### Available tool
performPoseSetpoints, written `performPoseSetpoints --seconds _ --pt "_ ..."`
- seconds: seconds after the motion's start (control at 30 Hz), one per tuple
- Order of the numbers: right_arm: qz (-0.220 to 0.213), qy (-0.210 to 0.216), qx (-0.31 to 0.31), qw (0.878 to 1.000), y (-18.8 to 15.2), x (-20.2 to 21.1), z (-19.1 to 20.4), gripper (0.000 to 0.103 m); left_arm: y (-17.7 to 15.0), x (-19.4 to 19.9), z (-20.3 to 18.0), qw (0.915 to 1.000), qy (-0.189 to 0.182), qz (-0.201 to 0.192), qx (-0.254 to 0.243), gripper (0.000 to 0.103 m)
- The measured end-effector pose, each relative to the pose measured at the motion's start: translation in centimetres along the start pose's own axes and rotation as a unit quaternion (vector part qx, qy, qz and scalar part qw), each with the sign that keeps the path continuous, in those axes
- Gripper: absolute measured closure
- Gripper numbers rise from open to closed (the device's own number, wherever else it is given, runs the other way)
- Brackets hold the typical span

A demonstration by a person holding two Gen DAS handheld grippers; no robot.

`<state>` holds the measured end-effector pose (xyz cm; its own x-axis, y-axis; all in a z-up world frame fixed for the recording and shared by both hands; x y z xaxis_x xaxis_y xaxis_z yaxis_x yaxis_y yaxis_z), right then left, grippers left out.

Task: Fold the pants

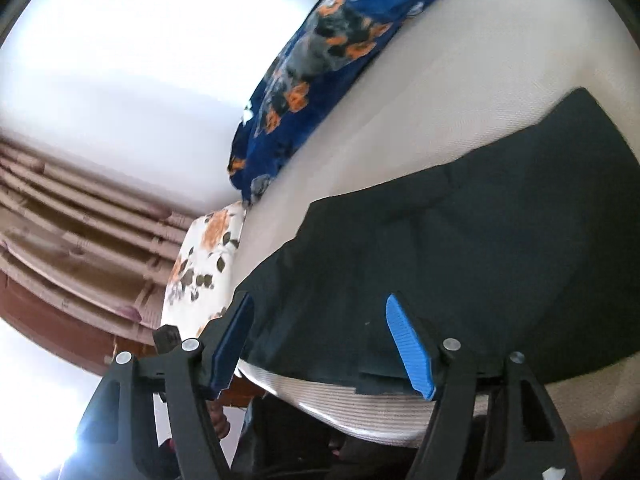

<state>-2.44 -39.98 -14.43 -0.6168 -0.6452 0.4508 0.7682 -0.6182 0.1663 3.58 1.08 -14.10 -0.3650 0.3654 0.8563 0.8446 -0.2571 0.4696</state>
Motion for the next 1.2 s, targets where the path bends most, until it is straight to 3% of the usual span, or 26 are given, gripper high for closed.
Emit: performPoseSetpoints --seconds 0.13,0.2,0.33,0.47,0.53,0.63,0.83,0.93,1.0,1.13,1.2 --pt "0.032 -0.007 0.012 0.999 -0.5 -1.2 0.3 0.036 0.0 0.0 -0.5 0.9999 0.003 0.003 -0.011 0.033" --pt "0.057 0.013 0.008 0.998 -1.0 -1.8 0.6 0.036 0.1 0.0 -0.7 0.9999 0.003 0.003 -0.014 0.033" --pt "0.106 0.055 -0.054 0.991 -2.3 -3.3 -0.5 0.034 0.1 -0.1 -0.6 0.9999 0.002 0.006 -0.012 0.033" --pt "0.131 0.036 -0.101 0.986 -3.4 -4.4 -2.2 0.033 0.0 -0.1 -0.7 0.9999 -0.003 0.006 -0.012 0.033" --pt "0.128 0.026 -0.111 0.985 -3.5 -4.6 -2.7 0.033 0.0 0.0 -1.1 0.9997 -0.017 0.005 -0.018 0.033" --pt "0.106 0.035 -0.145 0.983 -3.4 -4.2 -3.4 0.033 0.4 0.2 -2.8 0.9968 -0.069 0.007 -0.041 0.033" --pt "0.040 0.045 -0.186 0.981 -3.7 -2.6 -4.4 0.033 4.5 -0.3 -8.7 0.9742 -0.209 0.001 -0.085 0.033" --pt "0.032 0.045 -0.194 0.979 -3.5 -2.3 -4.9 0.032 6.8 -2.5 -11.5 0.9606 -0.262 0.031 -0.089 0.033" --pt "0.031 0.048 -0.201 0.978 -3.5 -2.6 -5.1 0.029 8.1 -4.8 -13.1 0.9507 -0.292 0.065 -0.081 0.033" --pt "0.016 0.055 -0.190 0.980 -3.2 -2.7 -4.6 0.027 10.1 -8.4 -14.2 0.9394 -0.327 0.093 -0.047 0.033" --pt "0.009 0.055 -0.196 0.979 -3.1 -2.6 -4.7 0.027 10.6 -10.7 -14.1 0.9304 -0.346 0.122 -0.002 0.033"
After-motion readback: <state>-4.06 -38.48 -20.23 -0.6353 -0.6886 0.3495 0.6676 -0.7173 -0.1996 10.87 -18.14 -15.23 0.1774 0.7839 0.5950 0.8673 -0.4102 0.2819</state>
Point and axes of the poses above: each gripper's, at about its wrist camera, not at the fingertips, and x roughly against the way its jaws point, z to its left, y to its top, the point moved 2 cm from there along -x, roughly the way its jaws point, and after that the axes turned 7 degrees about -x, right-handed, at the moved point
